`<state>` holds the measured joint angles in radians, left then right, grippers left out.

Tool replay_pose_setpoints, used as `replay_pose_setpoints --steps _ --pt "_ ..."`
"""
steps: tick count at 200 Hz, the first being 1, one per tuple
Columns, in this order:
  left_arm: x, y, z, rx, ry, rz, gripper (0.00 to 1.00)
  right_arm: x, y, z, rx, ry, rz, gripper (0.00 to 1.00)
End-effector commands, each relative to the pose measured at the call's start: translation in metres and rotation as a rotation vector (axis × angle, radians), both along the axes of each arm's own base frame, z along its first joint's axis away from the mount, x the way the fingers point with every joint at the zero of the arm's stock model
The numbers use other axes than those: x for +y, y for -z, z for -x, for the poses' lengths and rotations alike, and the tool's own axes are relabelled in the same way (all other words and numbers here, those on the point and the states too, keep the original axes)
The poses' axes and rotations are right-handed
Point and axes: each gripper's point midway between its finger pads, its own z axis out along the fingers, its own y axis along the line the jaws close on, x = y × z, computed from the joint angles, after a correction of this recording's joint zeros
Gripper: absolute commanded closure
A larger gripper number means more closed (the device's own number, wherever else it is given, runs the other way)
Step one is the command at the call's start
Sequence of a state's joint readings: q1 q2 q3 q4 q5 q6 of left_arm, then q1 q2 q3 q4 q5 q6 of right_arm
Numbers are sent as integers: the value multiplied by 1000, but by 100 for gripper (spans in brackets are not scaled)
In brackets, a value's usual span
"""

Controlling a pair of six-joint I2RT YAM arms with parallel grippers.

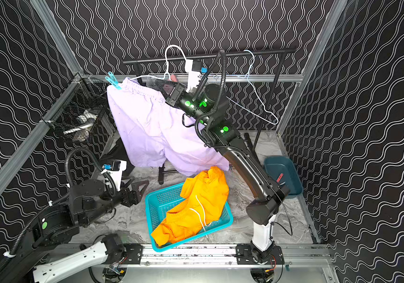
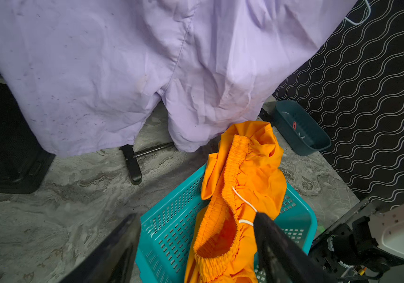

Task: Remove the clothespins securing shorts to the hanger
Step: Pick up the hanger from the clothesline.

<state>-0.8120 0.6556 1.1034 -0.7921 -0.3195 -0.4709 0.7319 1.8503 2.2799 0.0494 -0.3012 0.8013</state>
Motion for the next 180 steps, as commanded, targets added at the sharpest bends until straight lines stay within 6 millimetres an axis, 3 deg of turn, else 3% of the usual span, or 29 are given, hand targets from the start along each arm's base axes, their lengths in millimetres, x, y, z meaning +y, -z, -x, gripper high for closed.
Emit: replay_pose_setpoints --steps 1,99,127,162,180 --pt "7 -11 -2 -36 -28 -6 23 -11 -26 20 -92 -11 -35 99" --pt "2 -20 -3 -40 -14 22 23 -44 -92 67 -239 -11 -88 100" --pt "3 -26 -2 -56 -13 35 23 -43 -86 76 -206 -51 -84 100" --pt "9 -32 2 -69 -20 32 23 -44 -62 94 -172 -56 -52 100" --pt "11 -35 4 -80 -17 40 23 -48 -36 96 -141 -17 -28 100"
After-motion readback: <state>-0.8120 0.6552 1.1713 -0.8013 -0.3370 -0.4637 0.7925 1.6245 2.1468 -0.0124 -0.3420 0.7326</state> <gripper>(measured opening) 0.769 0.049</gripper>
